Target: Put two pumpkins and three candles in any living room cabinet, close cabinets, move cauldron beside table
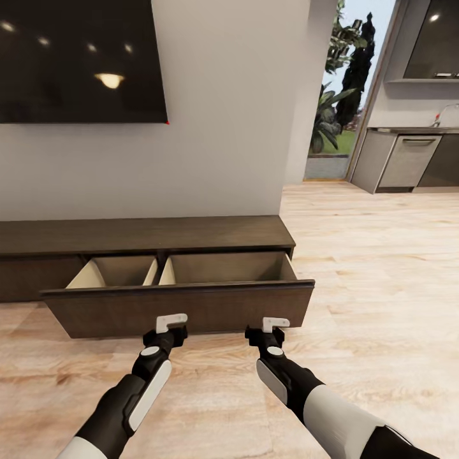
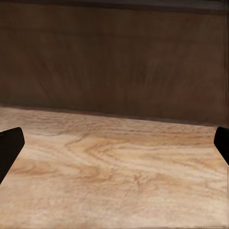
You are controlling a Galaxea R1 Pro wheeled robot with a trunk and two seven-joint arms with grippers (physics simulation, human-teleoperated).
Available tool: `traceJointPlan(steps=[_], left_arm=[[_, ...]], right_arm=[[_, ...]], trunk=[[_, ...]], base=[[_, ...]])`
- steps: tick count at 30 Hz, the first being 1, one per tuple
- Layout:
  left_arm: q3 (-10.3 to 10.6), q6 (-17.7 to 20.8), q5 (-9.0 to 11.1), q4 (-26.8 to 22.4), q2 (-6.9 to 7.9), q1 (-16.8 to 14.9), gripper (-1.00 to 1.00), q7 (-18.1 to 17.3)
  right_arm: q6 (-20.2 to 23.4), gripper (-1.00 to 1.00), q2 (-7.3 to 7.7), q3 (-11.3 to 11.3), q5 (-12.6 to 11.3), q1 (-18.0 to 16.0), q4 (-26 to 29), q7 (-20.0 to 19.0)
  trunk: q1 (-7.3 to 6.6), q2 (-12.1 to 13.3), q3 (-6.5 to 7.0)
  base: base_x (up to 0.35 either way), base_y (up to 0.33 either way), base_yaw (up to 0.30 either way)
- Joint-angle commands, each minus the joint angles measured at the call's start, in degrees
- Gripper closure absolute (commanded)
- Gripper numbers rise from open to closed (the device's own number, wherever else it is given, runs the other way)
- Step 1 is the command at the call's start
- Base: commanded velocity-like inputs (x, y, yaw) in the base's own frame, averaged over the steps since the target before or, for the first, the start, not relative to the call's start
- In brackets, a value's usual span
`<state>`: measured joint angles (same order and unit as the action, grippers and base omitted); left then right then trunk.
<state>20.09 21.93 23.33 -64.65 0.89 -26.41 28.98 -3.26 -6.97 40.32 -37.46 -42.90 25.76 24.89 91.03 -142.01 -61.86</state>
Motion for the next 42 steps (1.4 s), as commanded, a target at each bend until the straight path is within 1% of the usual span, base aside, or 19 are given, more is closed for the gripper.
traceJointPlan(steps=[1, 3, 4, 7, 9, 24, 34, 42], left_arm=[[1.1, 0.1, 0.5, -0.1, 0.11, 0.0, -1.0, 0.6], [2.5, 0.1, 0.5, -0.1, 0.14, -0.1, -1.0, 0.6], [2.8, 0.1, 0.4, -0.1, 0.15, -0.1, -1.0, 0.6], [3.4, 0.1, 0.4, -0.1, 0.16, -0.1, -1.0, 0.6], [3.6, 0.1, 0.4, -0.1, 0.16, -0.1, -1.0, 0.7], [3.2, 0.1, 0.3, -0.4, 0.18, -0.1, -1.0, 0.7], [3.2, 0.1, 0.2, -0.4, 0.17, 0.0, -1.0, 0.7], [3.2, 0.1, 0.2, -0.3, 0.16, 0.0, -1.0, 0.7]], right_arm=[[-0.3, -1.0, 0.03, 0.5, -0.6, -0.1, 0.0, 0.3], [-0.3, -1.0, 0.03, 0.5, -0.6, -0.1, 0.0, 0.3], [-0.3, -1.0, 0.03, 0.5, -0.6, -0.1, 0.0, 0.3], [-0.3, -1.0, 0.03, 0.5, -0.6, -0.1, 0.0, 0.3], [-0.3, -1.0, 0.03, 0.5, -0.6, -0.1, 0.0, 0.3], [-0.2, -1.0, 0.03, 0.5, -0.5, -0.1, 0.0, 0.3], [-0.1, -1.0, 0.03, 0.5, -0.5, -0.1, 0.0, 0.3], [-0.1, -1.0, 0.03, 0.5, -0.5, -0.1, 0.0, 0.3]], trunk=[[-0.01, 0.0, -0.05], [-0.01, 0.0, -0.05], [-0.01, 0.0, -0.05], [0.65, -1.2, -0.59], [0.67, -1.2, -0.81], [0.67, -1.2, -0.81], [0.67, -1.2, -0.81], [0.67, -1.2, -0.81]], base=[[0.0, 0.0, 0.0], [0.0, 0.0, 0.0], [0.0, 0.0, 0.0], [0.0, 0.0, 0.0], [0.0, 0.0, 0.0], [0.01, 0.0, 0.0], [0.13, 0.0, 0.0], [0.272, 0.0, 0.0]])
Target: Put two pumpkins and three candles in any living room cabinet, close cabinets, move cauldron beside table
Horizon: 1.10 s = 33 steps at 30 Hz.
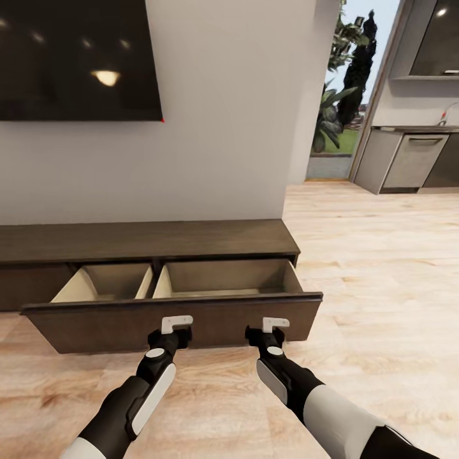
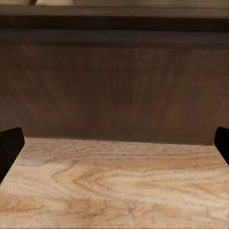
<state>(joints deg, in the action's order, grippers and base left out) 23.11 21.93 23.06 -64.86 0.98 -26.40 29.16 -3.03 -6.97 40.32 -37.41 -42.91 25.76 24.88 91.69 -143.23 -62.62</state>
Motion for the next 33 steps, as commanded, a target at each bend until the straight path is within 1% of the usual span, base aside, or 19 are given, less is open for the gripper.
traceJointPlan(steps=[1, 17, 31, 33], left_arm=[[0.2, 0.1, 0.5, -0.1, 0.07, -0.1, -1.0, 0.5], [0.4, 0.1, 0.7, -0.2, 0.08, -0.1, -1.0, 0.5], [0.4, 0.1, 0.6, -0.1, 0.07, -0.1, -1.0, 0.5], [0.4, 0.1, 0.7, -0.1, 0.07, -0.1, -1.0, 0.5]], right_arm=[[-0.3, -1.0, 0.03, 0.5, -0.6, -0.1, 0.0, 0.3], [-0.3, -1.0, 0.03, 0.5, -0.6, -0.1, 0.0, 0.3], [-0.3, -1.0, 0.03, 0.5, -0.6, -0.1, 0.0, 0.3], [-0.3, -1.0, 0.03, 0.5, -0.6, -0.1, 0.1, 0.3]], trunk=[[0.01, 0.0, -0.05], [0.01, 0.0, -0.05], [0.37, -0.2, -3.16], [0.37, -0.2, -3.16]], base=[[0.148, 0.0, 0.0], [0.021, 0.0, 0.0], [0.0, 0.0, 0.0], [0.0, 0.0, 0.0]])
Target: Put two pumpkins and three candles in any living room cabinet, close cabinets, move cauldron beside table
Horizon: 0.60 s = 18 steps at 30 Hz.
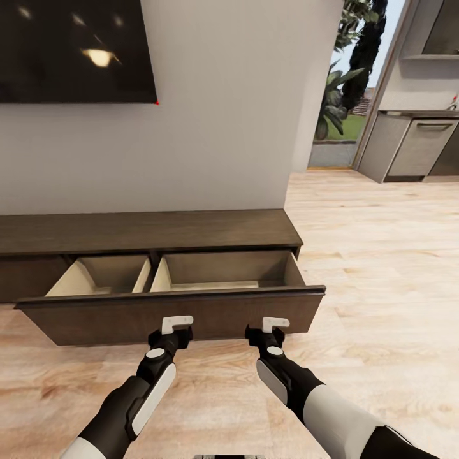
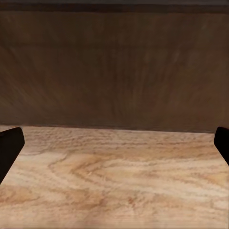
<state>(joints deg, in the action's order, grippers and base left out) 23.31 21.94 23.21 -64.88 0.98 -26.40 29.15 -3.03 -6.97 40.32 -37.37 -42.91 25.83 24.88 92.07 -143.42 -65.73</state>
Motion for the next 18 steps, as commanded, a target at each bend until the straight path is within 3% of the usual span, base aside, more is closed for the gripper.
traceJointPlan(steps=[1, 13, 18], left_arm=[[0.2, 0.1, 0.5, -0.1, 0.07, -0.1, -1.0, 0.5], [0.3, 0.0, 0.5, 0.2, 0.07, -0.1, -1.0, 0.6], [0.3, 0.0, 0.6, 0.2, 0.07, -0.1, -1.0, 0.6]], right_arm=[[-0.3, -1.0, 0.03, 0.5, -0.6, -0.1, 0.0, 0.3], [-0.6, -1.0, 0.03, 0.5, -0.6, -0.1, 0.0, 0.3], [-0.7, -1.0, 0.03, 0.5, -0.6, -0.1, 0.0, 0.3]], trunk=[[0.01, 0.0, -0.27], [0.3, -0.2, -2.71], [0.3, -0.2, -2.71]], base=[[0.0, 0.0, 0.0], [0.0, 0.0, 0.0], [0.0, 0.0, 0.0]])
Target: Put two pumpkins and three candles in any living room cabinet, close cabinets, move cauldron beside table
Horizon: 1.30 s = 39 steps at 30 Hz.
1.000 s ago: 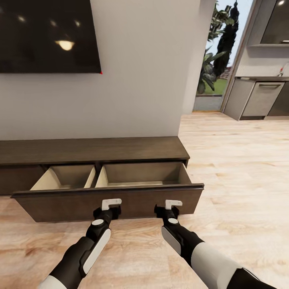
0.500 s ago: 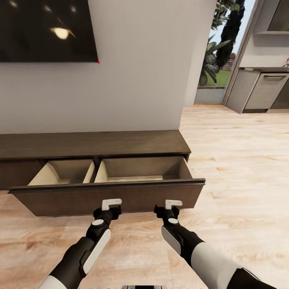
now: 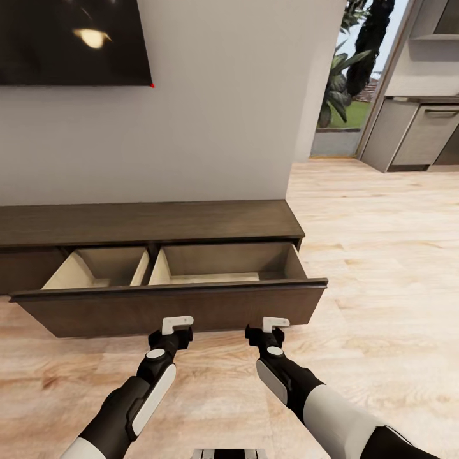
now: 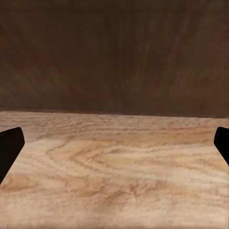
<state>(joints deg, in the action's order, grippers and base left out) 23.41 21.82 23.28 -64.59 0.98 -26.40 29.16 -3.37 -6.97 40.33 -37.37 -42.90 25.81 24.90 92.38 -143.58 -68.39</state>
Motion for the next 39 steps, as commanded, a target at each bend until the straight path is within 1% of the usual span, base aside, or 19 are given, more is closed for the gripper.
traceJointPlan(steps=[1, 6, 14, 34, 39], left_arm=[[0.3, 0.1, 0.5, -0.1, 0.07, -0.1, -1.0, 0.5], [0.4, 0.1, 0.5, 0.0, 0.02, -0.1, -1.0, 0.5], [0.4, 0.1, 0.4, 0.1, -0.01, -0.1, -1.0, 0.5], [0.4, 0.2, 0.3, 0.1, 0.07, -0.1, -1.0, 0.5], [0.4, 0.2, 0.3, 0.1, 0.07, -0.1, -1.0, 0.5]], right_arm=[[-0.4, -1.0, 0.03, 0.5, -0.6, -0.1, 0.0, 0.3], [-0.5, -1.0, 0.03, 0.5, -0.6, 0.0, 0.0, 0.3], [-1.1, -1.0, 0.03, 0.5, -0.6, -0.1, 0.0, 0.3], [-1.3, -1.0, 0.03, 0.5, -0.5, -0.1, 0.0, 0.3], [-1.3, -1.0, 0.03, 0.5, -0.5, -0.1, 0.0, 0.3]], trunk=[[-0.01, 0.0, -0.05], [-0.01, 0.0, -0.05], [-0.01, 0.0, -0.05], [-0.01, 0.0, -0.05], [-0.01, 0.0, -0.05]], base=[[0.0, 0.0, 0.0], [0.019, 0.0, 0.0], [0.108, 0.0, 0.0], [0.152, 0.0, 0.0], [0.07, 0.0, 0.0]])
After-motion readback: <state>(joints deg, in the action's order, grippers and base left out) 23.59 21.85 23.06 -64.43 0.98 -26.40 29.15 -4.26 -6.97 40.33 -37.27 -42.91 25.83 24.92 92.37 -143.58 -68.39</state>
